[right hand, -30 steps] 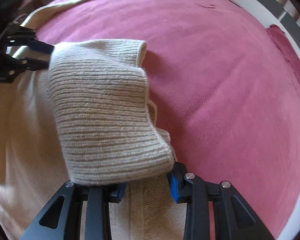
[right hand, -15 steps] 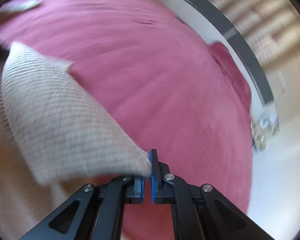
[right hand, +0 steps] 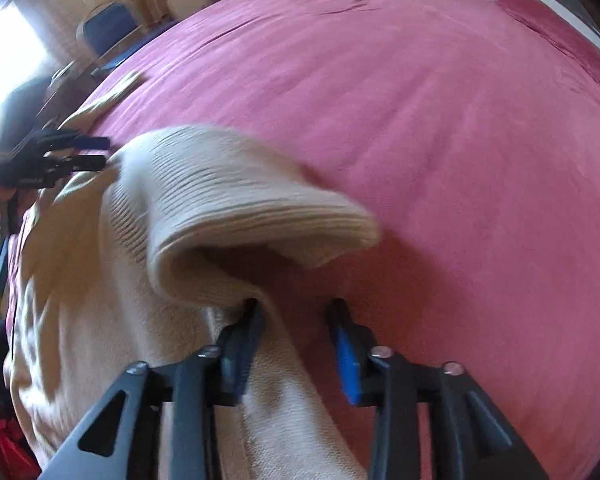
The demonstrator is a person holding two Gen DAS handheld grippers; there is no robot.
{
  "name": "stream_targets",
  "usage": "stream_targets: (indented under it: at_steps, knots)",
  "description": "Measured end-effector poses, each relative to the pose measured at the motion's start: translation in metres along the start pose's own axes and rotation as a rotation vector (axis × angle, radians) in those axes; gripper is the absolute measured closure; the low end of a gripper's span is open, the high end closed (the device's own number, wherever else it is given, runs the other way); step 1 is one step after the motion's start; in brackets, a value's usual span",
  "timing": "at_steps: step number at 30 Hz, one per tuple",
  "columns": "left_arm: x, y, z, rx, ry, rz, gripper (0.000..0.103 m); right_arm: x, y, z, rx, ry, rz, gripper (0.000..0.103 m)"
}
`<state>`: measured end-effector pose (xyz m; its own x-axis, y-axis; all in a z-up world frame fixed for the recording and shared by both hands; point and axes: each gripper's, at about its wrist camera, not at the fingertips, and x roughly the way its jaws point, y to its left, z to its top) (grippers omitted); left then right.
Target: Fold clothes
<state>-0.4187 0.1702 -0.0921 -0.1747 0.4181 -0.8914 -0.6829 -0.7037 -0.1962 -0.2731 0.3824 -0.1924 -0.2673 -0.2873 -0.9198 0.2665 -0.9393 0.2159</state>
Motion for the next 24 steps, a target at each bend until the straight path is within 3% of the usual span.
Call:
stream_targets:
  at_steps: [2,5,7,9,11,12,13,14,15,16,17,19,21,24]
  knots:
    - [0.002,-0.004,-0.003,0.029,-0.018,-0.034,0.023,0.007,-0.007,0.005,-0.011,0.018,0.067,0.036]
    - [0.009,-0.002,-0.007,0.039,-0.017,-0.06,0.018,0.014,-0.005,0.007,-0.011,0.021,0.1,0.029]
    - [0.011,-0.01,-0.009,0.085,-0.014,-0.012,0.018,0.022,0.005,0.009,-0.061,0.031,0.066,0.022]
    - [0.015,-0.028,-0.013,0.201,-0.005,0.076,0.018,0.03,0.033,0.007,-0.186,0.054,-0.062,0.016]
    - [0.015,-0.04,-0.018,0.247,-0.029,0.098,0.027,0.036,0.046,0.008,-0.193,0.045,-0.145,0.016]
    - [0.014,-0.042,-0.02,0.245,-0.039,0.092,0.043,0.037,0.049,0.009,-0.174,0.034,-0.172,0.016]
    - [0.013,-0.044,-0.023,0.236,-0.049,0.075,0.073,0.035,0.046,0.009,-0.137,0.017,-0.166,0.022]
    - [0.013,-0.047,-0.024,0.231,-0.046,0.043,0.087,0.033,0.043,0.009,-0.1,0.0,-0.16,0.038]
    - [0.013,-0.05,-0.025,0.24,-0.044,0.054,0.091,0.029,0.041,0.008,-0.072,-0.018,-0.161,0.05]
    - [0.014,-0.054,-0.026,0.251,-0.042,0.071,0.093,0.026,0.039,0.008,-0.056,-0.03,-0.162,0.082]
    - [0.015,-0.057,-0.027,0.262,-0.04,0.087,0.093,0.024,0.038,0.008,-0.036,-0.032,-0.159,0.096]
    - [0.012,-0.056,-0.025,0.25,-0.062,0.14,0.096,0.021,0.041,0.008,-0.018,-0.027,-0.153,0.097]
    - [0.009,-0.054,-0.022,0.236,-0.086,0.193,0.097,0.02,0.049,0.007,-0.053,-0.035,-0.216,0.098]
    - [0.008,-0.045,-0.008,0.209,-0.129,0.321,0.097,0.014,0.052,0.01,-0.127,-0.089,-0.437,0.1]
